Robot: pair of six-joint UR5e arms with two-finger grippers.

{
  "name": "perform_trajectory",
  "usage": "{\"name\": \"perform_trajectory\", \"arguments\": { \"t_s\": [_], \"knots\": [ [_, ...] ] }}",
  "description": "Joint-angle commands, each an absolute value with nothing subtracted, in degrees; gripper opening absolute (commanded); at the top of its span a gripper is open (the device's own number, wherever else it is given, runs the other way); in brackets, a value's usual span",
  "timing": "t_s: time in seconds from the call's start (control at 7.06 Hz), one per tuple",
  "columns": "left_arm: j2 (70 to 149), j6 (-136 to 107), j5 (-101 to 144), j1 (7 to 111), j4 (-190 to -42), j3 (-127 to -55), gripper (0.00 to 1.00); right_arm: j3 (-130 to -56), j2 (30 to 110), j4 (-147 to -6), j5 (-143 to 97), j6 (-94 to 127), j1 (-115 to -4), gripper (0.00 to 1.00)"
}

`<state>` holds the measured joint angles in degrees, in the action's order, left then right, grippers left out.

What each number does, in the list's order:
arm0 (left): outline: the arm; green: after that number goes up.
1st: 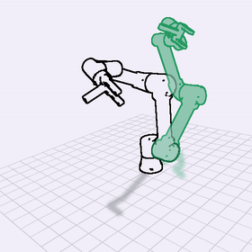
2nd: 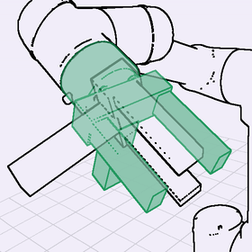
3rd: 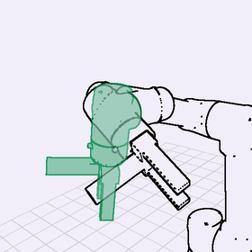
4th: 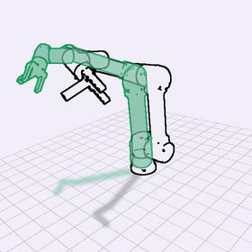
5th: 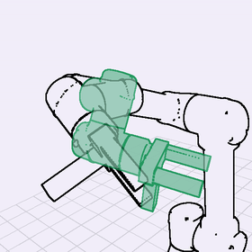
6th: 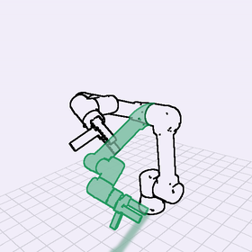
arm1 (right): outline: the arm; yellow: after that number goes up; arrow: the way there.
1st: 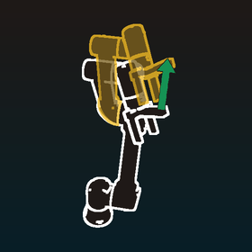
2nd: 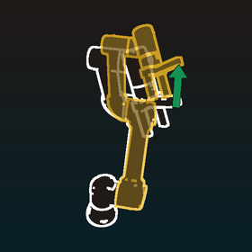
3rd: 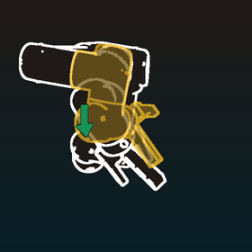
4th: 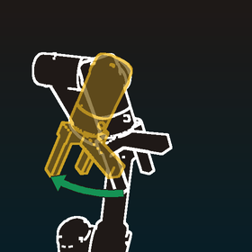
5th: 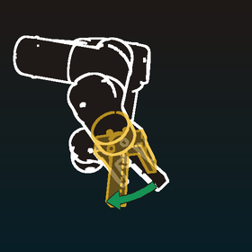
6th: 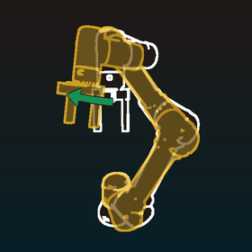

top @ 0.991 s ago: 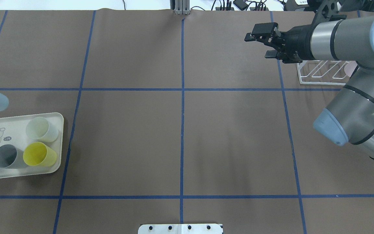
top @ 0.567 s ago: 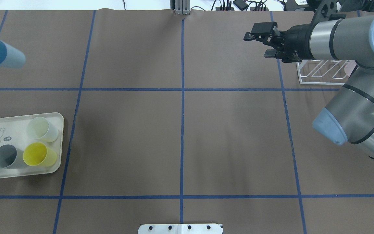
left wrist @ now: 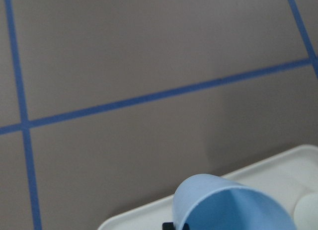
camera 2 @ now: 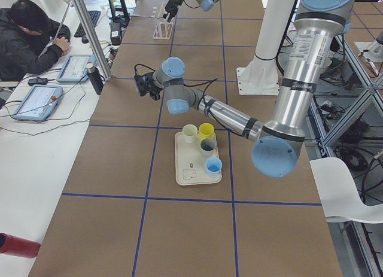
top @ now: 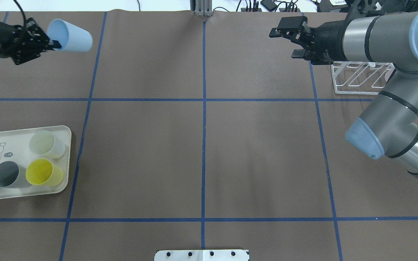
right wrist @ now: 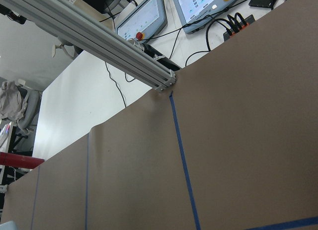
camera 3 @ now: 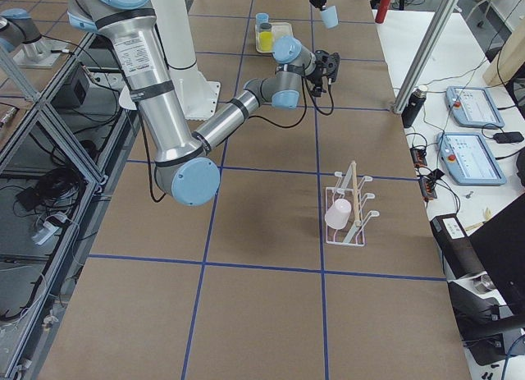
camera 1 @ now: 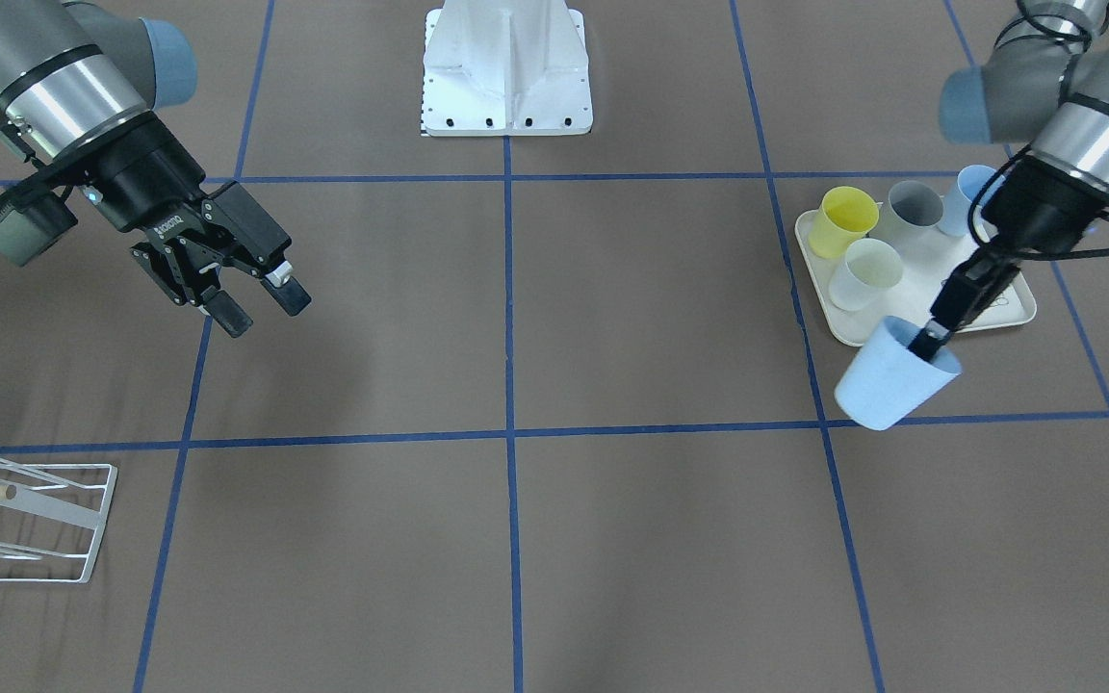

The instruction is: Transfer IKEA cup to right arm and place on rack

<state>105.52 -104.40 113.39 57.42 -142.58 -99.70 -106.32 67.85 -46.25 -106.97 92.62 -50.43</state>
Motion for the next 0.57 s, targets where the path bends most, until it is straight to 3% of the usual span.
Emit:
{"name": "perform_trajectory", "arguments": {
  "t_s": [0.0, 0.42],
  "knots": [
    [114.31, -123.14, 102.25, 47.49, -149.28, -95.91, 0.00, -105.65, 64.79, -45.19, -103.99, 97.71, -49.84, 1.00],
    [116.44, -137.26, 91.62, 41.32, -175.90, -87.74, 0.00, -100.74, 63.02, -29.23, -96.10, 109.47, -46.33, 1.00]
  ]
}}
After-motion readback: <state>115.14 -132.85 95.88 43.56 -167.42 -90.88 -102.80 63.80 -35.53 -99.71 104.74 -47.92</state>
